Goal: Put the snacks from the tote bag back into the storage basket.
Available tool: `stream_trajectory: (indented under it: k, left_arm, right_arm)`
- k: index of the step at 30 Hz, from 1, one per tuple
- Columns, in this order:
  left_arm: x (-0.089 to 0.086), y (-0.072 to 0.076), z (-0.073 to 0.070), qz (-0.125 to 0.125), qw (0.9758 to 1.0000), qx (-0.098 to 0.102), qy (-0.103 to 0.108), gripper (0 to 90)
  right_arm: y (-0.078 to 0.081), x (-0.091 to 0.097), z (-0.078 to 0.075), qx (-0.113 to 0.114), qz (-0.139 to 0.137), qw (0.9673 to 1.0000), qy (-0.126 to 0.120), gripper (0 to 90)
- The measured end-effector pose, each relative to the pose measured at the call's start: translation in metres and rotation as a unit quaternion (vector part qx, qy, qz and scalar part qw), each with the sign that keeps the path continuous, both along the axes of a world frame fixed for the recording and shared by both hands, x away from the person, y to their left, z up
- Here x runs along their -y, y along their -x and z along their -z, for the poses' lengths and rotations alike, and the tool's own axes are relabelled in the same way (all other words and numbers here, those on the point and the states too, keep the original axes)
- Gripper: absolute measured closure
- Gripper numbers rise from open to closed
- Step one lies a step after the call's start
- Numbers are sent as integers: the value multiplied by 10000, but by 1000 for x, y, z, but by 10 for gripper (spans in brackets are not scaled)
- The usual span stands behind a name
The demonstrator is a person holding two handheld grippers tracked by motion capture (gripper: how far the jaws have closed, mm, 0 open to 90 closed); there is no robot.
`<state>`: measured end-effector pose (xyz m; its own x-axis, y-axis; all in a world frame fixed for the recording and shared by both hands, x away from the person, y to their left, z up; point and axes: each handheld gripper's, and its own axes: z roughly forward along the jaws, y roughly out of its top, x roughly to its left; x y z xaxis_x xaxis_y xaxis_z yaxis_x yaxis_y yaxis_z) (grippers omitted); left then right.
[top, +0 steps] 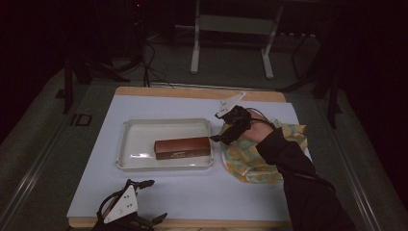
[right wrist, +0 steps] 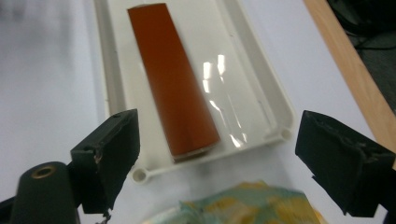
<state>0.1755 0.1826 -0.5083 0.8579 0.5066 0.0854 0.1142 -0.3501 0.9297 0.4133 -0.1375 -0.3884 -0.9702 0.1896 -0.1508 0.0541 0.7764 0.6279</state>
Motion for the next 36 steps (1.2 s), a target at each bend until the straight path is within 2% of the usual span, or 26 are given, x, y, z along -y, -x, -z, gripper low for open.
stream_trajectory:
  k: [6, 10, 17, 21, 25, 26, 29, 32, 36]
  left_arm:
    - [0, 0, 0, -8, 10000, -12, 9, 0]
    - [0, 0, 0, -8, 10000, -10, 3, 0]
    - [0, -1, 0, -13, 10000, -13, 2, 0]
    - [0, -1, 0, -15, 10000, -12, 3, 0]
    - [1, -1, 0, -10, 10000, -16, -12, 0]
    - [1, -1, 0, -10, 10000, -17, -11, 0]
    - [1, -1, 0, -8, 10000, -16, -16, 0]
    - [1, 0, 0, -5, 10000, -15, -22, 0]
    - [1, 0, 0, -8, 10000, -13, -18, 0]
  right_arm:
    - [5, 16, 0, 183, 271, 9995, 34, 139]
    - [7, 30, -1, 229, 547, 9982, -111, 139]
    - [12, 52, 5, 284, 963, 9947, -209, 134]
    - [18, 65, 10, 323, 1183, 9918, -349, 134]
    - [24, 79, 13, 472, 1452, 9864, -614, 130]
    - [27, 84, 13, 559, 1565, 9834, -729, 130]
    - [33, 95, 14, 626, 1733, 9780, -981, 130]
    - [42, 106, 16, 756, 1998, 9698, -1176, 130]
    - [52, 124, 22, 669, 2252, 9605, -1495, 131]
